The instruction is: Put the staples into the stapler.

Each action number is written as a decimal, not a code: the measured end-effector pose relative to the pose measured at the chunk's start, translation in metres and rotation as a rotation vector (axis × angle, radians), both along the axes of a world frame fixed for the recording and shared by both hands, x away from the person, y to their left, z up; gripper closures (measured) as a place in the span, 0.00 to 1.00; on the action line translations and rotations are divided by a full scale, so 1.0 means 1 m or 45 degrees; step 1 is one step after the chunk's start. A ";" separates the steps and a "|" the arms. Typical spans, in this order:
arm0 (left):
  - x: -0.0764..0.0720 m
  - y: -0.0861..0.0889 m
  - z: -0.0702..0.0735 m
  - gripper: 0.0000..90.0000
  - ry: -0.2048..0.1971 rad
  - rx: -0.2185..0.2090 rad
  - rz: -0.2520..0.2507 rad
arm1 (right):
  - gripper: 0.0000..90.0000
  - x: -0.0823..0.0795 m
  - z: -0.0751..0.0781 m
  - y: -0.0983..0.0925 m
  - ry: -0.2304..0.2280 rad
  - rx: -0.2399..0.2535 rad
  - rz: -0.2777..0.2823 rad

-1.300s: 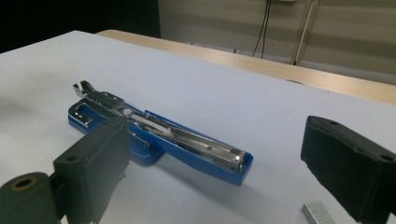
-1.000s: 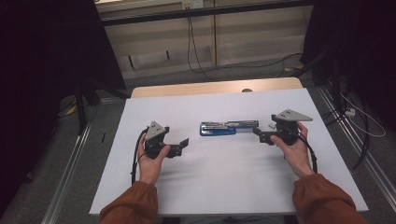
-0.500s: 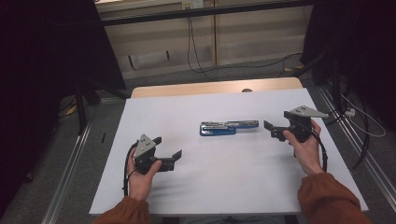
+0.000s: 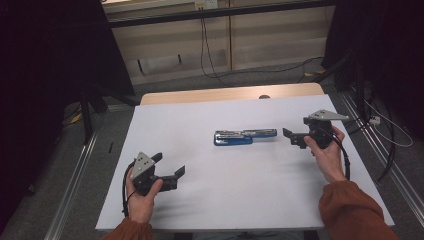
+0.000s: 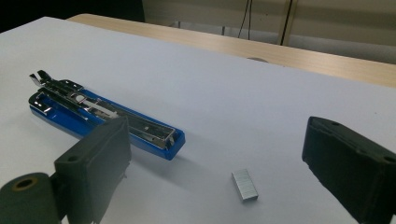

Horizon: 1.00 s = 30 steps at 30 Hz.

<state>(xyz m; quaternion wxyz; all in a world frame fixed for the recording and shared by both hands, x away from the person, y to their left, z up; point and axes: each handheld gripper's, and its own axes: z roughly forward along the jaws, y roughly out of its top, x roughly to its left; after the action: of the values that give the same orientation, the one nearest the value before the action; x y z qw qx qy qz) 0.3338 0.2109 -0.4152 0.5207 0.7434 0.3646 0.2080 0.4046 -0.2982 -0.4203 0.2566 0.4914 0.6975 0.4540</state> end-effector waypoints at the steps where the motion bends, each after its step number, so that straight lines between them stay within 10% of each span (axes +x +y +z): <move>1: -0.003 0.001 0.000 0.05 -0.001 -0.005 -0.004 | 0.10 0.001 0.000 -0.001 0.011 -0.001 0.000; 7: -0.017 0.008 0.003 0.05 0.004 -0.024 0.020 | 0.07 0.007 -0.001 -0.007 0.074 0.039 0.060; 30: -0.013 0.010 0.000 0.05 0.025 -0.035 0.059 | 0.10 0.047 -0.001 -0.011 0.305 -0.129 0.149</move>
<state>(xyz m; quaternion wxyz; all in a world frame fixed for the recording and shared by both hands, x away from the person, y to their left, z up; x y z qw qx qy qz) 0.3207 0.2207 -0.4153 0.5225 0.7294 0.3896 0.2077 0.4521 -0.3097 -0.4216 0.1691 0.4870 0.7726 0.3706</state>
